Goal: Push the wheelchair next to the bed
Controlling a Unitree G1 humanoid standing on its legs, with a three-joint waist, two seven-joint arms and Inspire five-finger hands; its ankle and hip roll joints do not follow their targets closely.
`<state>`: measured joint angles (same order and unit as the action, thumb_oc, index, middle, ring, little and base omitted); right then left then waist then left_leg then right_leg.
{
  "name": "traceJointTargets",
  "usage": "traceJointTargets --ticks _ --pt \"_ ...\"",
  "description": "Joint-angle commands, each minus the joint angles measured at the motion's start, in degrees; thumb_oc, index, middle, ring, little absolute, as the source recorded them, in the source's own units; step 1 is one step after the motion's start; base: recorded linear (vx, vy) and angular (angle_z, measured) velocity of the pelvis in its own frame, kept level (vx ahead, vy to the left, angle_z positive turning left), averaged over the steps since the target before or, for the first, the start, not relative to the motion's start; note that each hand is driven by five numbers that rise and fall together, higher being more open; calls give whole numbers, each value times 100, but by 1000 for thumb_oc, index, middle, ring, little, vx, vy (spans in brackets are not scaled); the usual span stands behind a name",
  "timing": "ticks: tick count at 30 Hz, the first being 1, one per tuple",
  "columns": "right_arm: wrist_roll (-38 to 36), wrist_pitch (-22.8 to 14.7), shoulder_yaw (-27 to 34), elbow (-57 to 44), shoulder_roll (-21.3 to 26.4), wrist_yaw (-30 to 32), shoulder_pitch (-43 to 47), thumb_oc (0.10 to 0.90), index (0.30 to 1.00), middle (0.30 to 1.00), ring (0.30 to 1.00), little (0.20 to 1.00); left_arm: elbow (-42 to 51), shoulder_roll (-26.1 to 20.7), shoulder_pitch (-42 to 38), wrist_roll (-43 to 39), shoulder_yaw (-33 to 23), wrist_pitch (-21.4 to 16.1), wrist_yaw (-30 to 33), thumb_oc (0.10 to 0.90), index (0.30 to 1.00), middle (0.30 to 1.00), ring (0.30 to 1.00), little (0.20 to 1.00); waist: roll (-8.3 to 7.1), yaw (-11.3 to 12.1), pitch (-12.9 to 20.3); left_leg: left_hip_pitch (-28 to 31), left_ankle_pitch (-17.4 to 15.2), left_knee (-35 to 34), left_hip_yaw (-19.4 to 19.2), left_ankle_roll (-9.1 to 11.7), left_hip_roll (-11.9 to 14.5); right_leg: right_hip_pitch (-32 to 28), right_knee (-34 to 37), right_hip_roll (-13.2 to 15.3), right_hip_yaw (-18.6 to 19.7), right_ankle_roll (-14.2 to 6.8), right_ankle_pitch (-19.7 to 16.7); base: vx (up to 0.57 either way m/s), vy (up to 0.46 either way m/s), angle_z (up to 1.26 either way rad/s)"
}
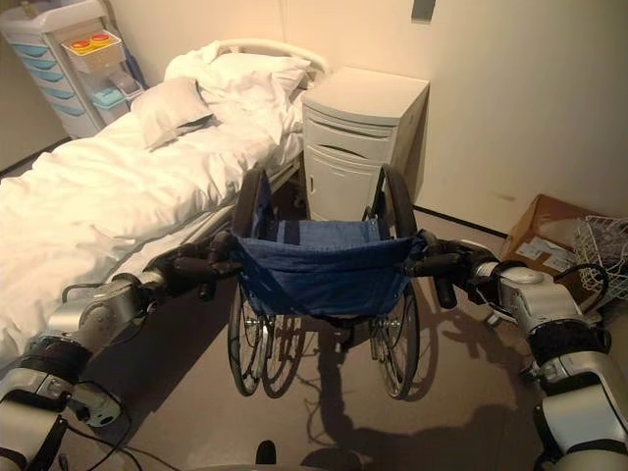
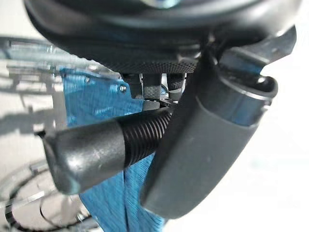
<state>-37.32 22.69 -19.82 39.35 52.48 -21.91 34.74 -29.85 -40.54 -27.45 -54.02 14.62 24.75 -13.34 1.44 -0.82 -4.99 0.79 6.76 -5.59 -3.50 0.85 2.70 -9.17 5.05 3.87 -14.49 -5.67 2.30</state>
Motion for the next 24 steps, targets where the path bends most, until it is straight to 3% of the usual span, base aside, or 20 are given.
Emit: traceJointTargets --ticks 1,5,8,16,24 --pt "-603 -182 175 317 453 -395 381 800 900 900 900 900 -1131 -1044 -396 -290 -271 222 -74 800 900 900 900 900 -162 147 218 550 -647 59 -201 147 -225 252 -478 189 222 -218 -171 0 0 0" --pt "-789 -156 365 389 598 -420 346 800 900 900 900 900 -1360 -1106 -361 -631 -370 188 -298 800 900 900 900 900 -180 115 243 556 -669 59 -208 156 -236 238 -453 168 249 -216 -166 0 0 0" --pt "-980 -221 547 631 833 -517 319 800 900 900 900 900 -1599 -1164 -311 -1494 -491 316 -733 800 900 900 900 900 -188 91 275 555 -694 59 -220 166 -244 235 -429 157 260 -219 -157 0 0 0" --pt "-820 -292 1165 1071 1169 -892 -174 800 900 900 900 900 -1753 -1041 168 -3910 -1252 1170 -2063 800 900 900 900 900 -243 70 307 591 -793 59 -249 174 -244 221 -394 164 298 -211 -130 0 0 0" --pt "-626 6 1169 1446 1333 -828 159 800 900 900 900 900 -1919 -930 161 -4703 -1701 1414 -1975 800 900 900 900 900 -337 125 356 608 -861 59 -214 195 -250 181 -390 177 261 -199 -72 0 -4 0"
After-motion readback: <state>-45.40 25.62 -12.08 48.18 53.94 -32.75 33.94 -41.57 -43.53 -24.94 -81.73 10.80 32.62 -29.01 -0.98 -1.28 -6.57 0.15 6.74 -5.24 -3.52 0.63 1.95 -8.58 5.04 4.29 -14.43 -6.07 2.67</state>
